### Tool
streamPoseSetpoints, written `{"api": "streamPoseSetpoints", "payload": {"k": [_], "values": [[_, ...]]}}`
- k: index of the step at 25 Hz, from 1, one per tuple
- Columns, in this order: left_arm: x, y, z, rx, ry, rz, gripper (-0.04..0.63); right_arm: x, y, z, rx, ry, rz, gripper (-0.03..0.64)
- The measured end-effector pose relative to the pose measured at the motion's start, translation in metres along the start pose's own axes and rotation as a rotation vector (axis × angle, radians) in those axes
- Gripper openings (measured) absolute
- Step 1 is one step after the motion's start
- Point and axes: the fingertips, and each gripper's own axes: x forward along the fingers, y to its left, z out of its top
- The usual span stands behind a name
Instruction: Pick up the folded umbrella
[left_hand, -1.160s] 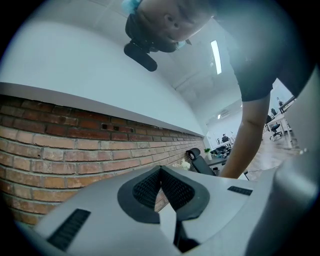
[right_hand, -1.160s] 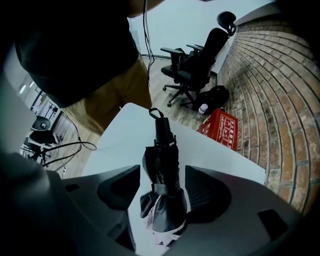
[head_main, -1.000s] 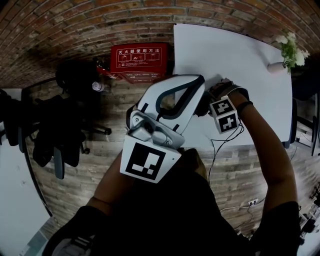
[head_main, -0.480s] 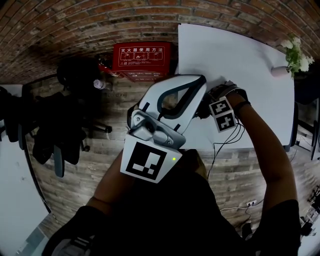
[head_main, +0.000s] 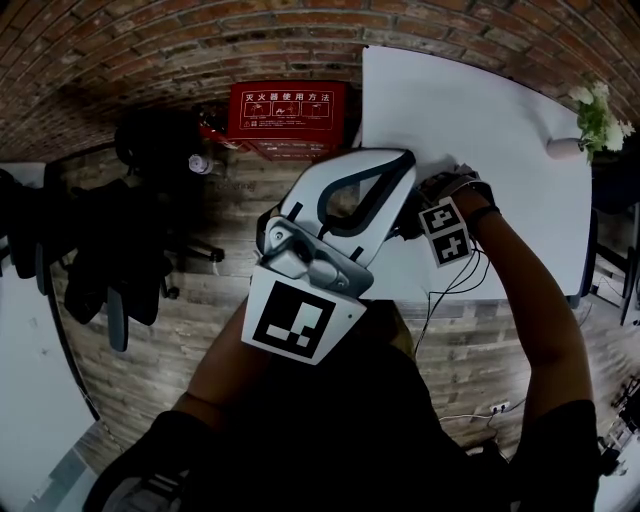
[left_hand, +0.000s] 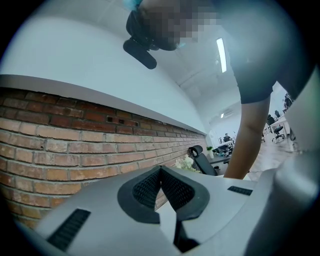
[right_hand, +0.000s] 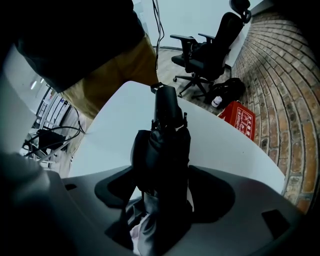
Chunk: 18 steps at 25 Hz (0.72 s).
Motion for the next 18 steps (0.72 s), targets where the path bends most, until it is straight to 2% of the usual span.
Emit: {"api": "streamPoseSetpoints", "payload": {"k": [10, 11, 12, 13, 18], "values": [[0.0046, 0.0007, -0.0024, -0.01, 0.001, -0.011, 0.012, -0.0004, -0.0032, 0.0, -0.014, 0.021, -0.003, 0.311], [0.0053, 0.0005, -0.003, -0.011, 0.002, -0.013, 0.012, -0.0009, -0.0044, 0.0002, -0.014, 0.028, -0.007, 0.305], [0.0058, 0.0004, -0.0034, -0.013, 0.003, -0.014, 0.012, -0.0015, -0.0053, 0.0006, -0.012, 0.032, -0.01, 0.242], [0.0063, 0.0003, -0.0037, -0.015, 0.004, -0.014, 0.012, -0.0019, -0.0059, 0.0008, -0.008, 0.032, -0.013, 0.228], [0.0082, -0.0013, -0.0037, -0.014, 0.005, -0.018, 0.012, -0.0027, -0.0058, 0.0004, 0.008, 0.02, -0.023, 0.209]]}}
